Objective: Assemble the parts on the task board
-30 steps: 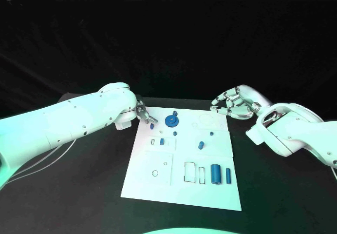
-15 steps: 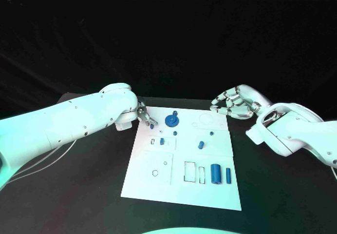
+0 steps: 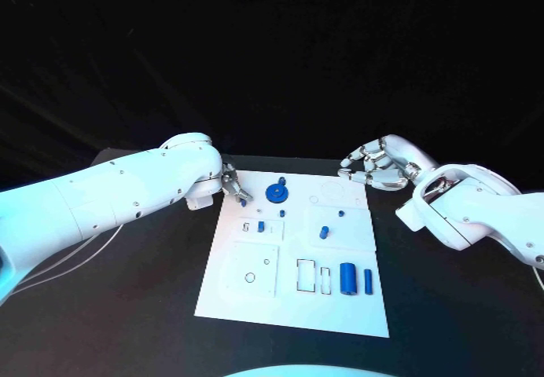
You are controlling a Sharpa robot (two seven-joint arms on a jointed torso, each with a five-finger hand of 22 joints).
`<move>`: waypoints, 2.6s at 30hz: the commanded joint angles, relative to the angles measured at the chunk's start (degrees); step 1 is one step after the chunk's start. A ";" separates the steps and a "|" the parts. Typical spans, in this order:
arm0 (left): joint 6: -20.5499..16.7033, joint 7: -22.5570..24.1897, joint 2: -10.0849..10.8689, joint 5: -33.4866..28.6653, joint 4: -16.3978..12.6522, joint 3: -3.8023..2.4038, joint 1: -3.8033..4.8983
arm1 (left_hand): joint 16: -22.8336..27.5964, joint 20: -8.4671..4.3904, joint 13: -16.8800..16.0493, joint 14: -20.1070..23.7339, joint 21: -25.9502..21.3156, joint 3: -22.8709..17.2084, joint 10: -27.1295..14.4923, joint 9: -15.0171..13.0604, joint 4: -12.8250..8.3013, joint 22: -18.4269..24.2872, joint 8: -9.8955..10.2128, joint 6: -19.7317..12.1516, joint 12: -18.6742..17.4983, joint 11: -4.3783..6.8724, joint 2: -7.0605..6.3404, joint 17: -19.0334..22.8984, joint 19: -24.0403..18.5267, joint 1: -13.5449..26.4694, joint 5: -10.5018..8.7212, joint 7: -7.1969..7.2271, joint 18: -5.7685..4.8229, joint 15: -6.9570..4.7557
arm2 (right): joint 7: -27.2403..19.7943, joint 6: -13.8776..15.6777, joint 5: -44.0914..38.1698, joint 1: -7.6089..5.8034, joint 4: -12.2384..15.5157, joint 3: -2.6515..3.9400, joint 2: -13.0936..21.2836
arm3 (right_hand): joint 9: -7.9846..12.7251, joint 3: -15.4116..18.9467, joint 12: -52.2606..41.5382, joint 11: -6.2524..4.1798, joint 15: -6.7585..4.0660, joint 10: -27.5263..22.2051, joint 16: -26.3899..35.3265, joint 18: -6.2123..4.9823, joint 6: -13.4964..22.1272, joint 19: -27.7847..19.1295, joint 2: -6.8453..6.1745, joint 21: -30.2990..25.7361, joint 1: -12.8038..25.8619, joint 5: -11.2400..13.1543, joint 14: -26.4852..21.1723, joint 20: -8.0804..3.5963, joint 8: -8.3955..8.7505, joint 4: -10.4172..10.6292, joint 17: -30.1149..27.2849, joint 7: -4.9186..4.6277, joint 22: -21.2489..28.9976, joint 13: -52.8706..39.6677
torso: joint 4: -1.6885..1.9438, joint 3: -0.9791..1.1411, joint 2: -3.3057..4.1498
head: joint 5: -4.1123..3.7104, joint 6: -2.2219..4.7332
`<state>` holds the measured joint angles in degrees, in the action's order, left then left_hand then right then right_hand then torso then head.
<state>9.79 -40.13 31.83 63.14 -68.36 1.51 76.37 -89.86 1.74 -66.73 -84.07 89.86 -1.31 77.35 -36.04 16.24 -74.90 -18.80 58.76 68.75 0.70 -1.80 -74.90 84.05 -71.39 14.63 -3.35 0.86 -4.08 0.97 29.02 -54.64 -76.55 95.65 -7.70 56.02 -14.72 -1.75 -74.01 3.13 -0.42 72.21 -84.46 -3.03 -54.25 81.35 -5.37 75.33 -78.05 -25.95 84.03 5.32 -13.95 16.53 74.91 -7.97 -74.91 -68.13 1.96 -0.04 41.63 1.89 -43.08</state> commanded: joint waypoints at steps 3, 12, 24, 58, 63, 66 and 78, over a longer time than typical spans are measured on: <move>0.99 -0.47 -0.12 -1.10 -0.20 -0.02 -0.01 | -0.14 0.19 0.23 -5.93 0.14 -1.05 0.15 0.50 -0.50 -15.10 0.45 0.57 0.15 0.07 0.69 -15.10 5.95 -2.99 0.39 0.06 -0.86 0.13 | -0.44 -0.22 -0.56 0.03 0.00 0.00 -0.09 | -0.09 0.25 0.20 0.03 -0.51 -0.32 0.21 -0.59 0.26 -0.19 0.17 -0.28 0.51 -0.28 3.82 0.00 -0.29 -0.03 6.56 0.19 -6.55 -0.02 | 0.02 -0.01 -0.03 | 0.02 -0.19; 2.17 -0.26 -0.14 -1.45 -0.04 -0.02 -0.01 | -0.14 0.13 0.48 -5.93 0.14 -2.95 0.07 1.13 -0.84 -15.10 0.64 0.73 -0.08 0.21 2.06 -15.10 5.95 -6.44 0.49 0.20 -0.86 0.04 | -0.48 -0.20 -0.56 0.03 0.00 0.00 -0.10 | -0.09 0.26 0.09 0.01 -0.52 -0.21 0.19 -0.58 0.24 -0.15 0.25 -0.25 0.53 -0.33 3.83 -0.01 -0.32 -0.05 6.59 0.20 -6.58 -0.13 | -0.02 0.00 -0.04 | 0.02 -0.28; 2.64 -0.19 -0.02 -1.85 0.12 -0.02 -0.01 | -0.14 -0.02 1.05 -5.93 0.14 -10.92 -0.39 2.03 -3.10 -15.10 1.28 -0.12 -0.84 0.16 2.73 -15.10 5.95 -12.93 0.28 -0.05 -0.86 -0.03 | -0.53 -0.14 -0.56 0.03 0.09 0.00 -0.06 | -0.09 0.26 0.09 0.01 -0.52 -0.21 0.19 -0.58 0.24 -0.15 0.25 -0.25 0.53 -0.33 3.83 -0.01 -0.32 -0.05 6.59 0.20 -6.58 -0.13 | -0.02 0.02 -0.03 | 0.08 -0.28; -13.91 3.79 11.27 -4.29 -17.62 0.05 -2.00 | -0.14 -0.28 0.95 -5.93 0.14 -41.78 1.82 -1.84 -10.29 -15.10 -4.08 0.85 -0.41 0.59 -9.69 -15.10 5.95 -2.85 2.54 0.26 -0.86 -0.29 | -0.68 0.08 -0.53 0.04 -0.05 0.00 0.03 | -0.10 0.29 0.06 0.00 -0.53 -0.17 0.22 -0.59 0.22 -0.18 0.32 -0.33 0.58 -0.40 3.82 -0.01 -0.35 -0.05 6.55 0.22 -6.55 -0.15 | 0.17 -0.06 -0.15 | 0.50 -0.24; -13.61 4.29 11.49 -1.13 -18.55 0.08 -3.19 | -0.14 -0.31 1.20 -5.93 0.14 -41.96 1.80 -1.95 -10.49 -15.10 -4.22 0.92 -0.62 0.63 -9.89 -15.10 5.95 -2.69 2.66 0.31 -0.86 -0.33 | -0.71 0.06 -0.51 0.08 -0.09 0.00 0.02 | -0.10 0.31 0.10 0.00 -0.54 -0.22 0.23 -0.60 0.22 -0.19 0.34 -0.35 0.61 -0.44 3.82 -0.02 -0.36 -0.05 6.54 0.22 -6.54 -0.09 | 0.04 -0.11 -0.07 | 0.57 -0.25; -12.63 4.43 11.48 0.23 -18.79 0.09 -3.59 | -0.14 -0.35 1.31 -5.93 0.14 -42.12 1.85 -2.09 -10.75 -15.10 -4.38 1.00 -0.72 0.69 -10.19 -15.10 5.95 -2.52 2.79 0.37 -0.86 -0.37 | -0.73 0.05 -0.50 0.12 -0.10 0.00 0.04 | -0.10 0.31 0.10 0.00 -0.54 -0.22 0.23 -0.60 0.22 -0.19 0.34 -0.35 0.61 -0.44 3.82 -0.02 -0.36 -0.05 6.54 0.22 -6.54 -0.09 | 0.01 -0.05 -0.08 | 0.63 -0.25; -8.37 3.90 11.34 2.51 -19.27 0.14 -4.19 | -0.14 -0.45 1.38 -5.93 0.14 -42.65 2.11 -2.70 -11.29 -15.10 -4.96 1.27 -0.78 0.84 -10.91 -15.10 5.95 -1.88 3.70 0.54 -0.86 -0.49 | -0.77 0.04 -0.49 0.20 -0.11 0.00 0.02 | -0.10 0.31 0.10 0.00 -0.54 -0.22 0.23 -0.60 0.22 -0.19 0.34 -0.35 0.61 -0.44 3.82 -0.02 -0.36 -0.05 6.54 0.22 -6.54 -0.09 | 0.07 0.01 -0.06 | 0.79 -0.44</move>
<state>-1.04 -36.71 43.28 63.95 -87.48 1.64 72.24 -89.86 1.74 -65.42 -84.03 89.86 -35.05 79.16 -38.73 13.48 -74.90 -23.47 59.29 68.24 1.43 -12.91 -74.92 84.05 -73.46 18.08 -3.67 0.86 -4.13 0.74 29.12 -54.64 -76.39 95.53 -7.70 56.08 -14.72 -1.75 -74.01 3.13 -0.42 72.21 -84.46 -3.03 -54.25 81.35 -5.13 75.33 -77.81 -26.17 84.03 5.32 -13.95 16.53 74.92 -7.97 -74.91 -68.19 2.03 -0.06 41.58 2.61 -43.49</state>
